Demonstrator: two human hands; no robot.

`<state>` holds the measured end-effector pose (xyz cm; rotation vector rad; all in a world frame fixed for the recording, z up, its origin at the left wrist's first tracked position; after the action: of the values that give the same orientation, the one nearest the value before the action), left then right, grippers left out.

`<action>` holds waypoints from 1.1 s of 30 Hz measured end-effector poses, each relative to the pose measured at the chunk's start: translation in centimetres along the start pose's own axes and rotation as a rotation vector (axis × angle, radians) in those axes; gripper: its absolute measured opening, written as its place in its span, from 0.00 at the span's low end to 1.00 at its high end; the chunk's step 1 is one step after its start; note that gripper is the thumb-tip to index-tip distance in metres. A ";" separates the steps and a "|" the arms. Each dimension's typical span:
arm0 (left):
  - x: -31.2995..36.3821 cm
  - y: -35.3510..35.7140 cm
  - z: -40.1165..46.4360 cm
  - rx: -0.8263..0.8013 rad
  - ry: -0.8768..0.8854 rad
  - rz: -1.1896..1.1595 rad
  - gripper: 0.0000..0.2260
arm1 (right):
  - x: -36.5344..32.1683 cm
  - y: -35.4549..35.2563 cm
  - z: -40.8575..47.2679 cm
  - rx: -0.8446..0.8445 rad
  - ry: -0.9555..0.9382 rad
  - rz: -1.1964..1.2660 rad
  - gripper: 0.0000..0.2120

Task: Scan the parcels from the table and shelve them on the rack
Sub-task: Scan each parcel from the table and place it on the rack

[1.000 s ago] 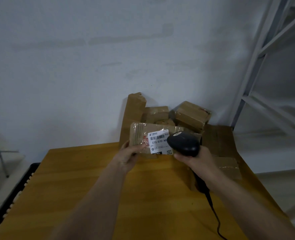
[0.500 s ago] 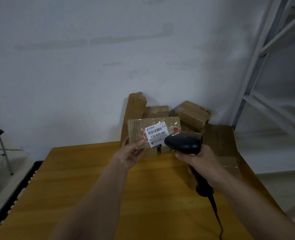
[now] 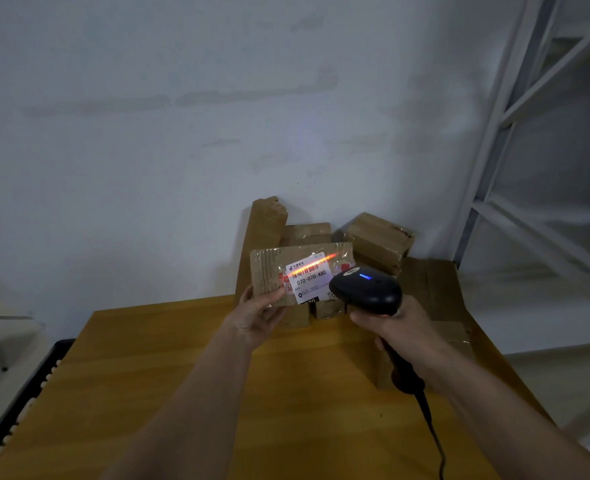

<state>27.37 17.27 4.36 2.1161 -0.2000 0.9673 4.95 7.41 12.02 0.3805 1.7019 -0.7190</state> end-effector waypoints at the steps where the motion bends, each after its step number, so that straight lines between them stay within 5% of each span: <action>1: 0.1 0.0 0.0 0.000 -0.001 0.010 0.43 | 0.1 0.1 0.1 0.000 0.009 0.006 0.18; 15: -0.7 3.8 1.8 -0.122 -0.036 0.106 0.39 | 1.7 -0.1 -0.8 0.291 0.101 0.228 0.08; 33: -16.7 19.6 -7.8 -0.476 -0.233 0.260 0.48 | 6.9 -13.5 -20.1 0.900 0.100 0.375 0.06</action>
<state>2.82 6.72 7.43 1.7771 -0.7613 0.7227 -20.11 9.25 11.31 1.3346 1.2505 -1.1633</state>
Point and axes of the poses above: each hand's wrist, its own z-axis towards the middle knuckle, its own y-axis out of the palm, x = y × z, the point moved 2 cm from there along z, towards the middle knuckle, and after that the axes turned 3 degrees about -x, right-handed, at the moved point
